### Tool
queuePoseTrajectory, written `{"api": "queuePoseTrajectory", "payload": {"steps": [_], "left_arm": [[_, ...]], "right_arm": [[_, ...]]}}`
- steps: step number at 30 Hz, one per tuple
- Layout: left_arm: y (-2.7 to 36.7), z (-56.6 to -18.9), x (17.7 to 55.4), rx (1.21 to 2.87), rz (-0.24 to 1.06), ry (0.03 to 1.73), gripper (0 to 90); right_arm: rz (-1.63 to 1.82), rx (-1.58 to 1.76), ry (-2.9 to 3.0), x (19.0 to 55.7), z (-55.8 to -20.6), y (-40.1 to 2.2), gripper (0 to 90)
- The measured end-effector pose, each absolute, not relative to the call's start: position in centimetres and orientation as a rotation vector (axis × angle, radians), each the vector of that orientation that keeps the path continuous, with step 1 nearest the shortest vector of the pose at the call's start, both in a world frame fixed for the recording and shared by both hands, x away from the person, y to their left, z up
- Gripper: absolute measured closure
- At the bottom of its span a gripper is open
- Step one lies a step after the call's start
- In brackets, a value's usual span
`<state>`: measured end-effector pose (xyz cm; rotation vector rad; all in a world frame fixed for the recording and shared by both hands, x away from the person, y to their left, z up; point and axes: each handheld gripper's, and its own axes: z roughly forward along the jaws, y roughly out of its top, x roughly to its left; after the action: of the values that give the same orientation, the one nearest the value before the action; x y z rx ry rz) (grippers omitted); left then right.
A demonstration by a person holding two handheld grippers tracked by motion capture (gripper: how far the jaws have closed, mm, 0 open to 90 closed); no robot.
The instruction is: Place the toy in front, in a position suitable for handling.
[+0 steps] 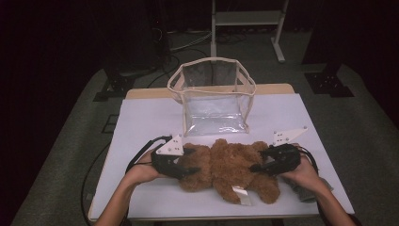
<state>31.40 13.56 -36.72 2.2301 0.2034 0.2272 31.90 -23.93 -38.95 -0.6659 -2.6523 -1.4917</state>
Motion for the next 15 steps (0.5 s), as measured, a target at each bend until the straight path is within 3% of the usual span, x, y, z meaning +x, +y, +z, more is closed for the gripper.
{"api": "queuePoseTrajectory", "payload": {"steps": [15], "left_arm": [[13.5, -36.4, 31.4, 2.168, 0.216, 0.217, 23.5]], "right_arm": [[-1.505, -0.666, -2.66, 31.7, -36.6, -25.9, 36.8]]}}
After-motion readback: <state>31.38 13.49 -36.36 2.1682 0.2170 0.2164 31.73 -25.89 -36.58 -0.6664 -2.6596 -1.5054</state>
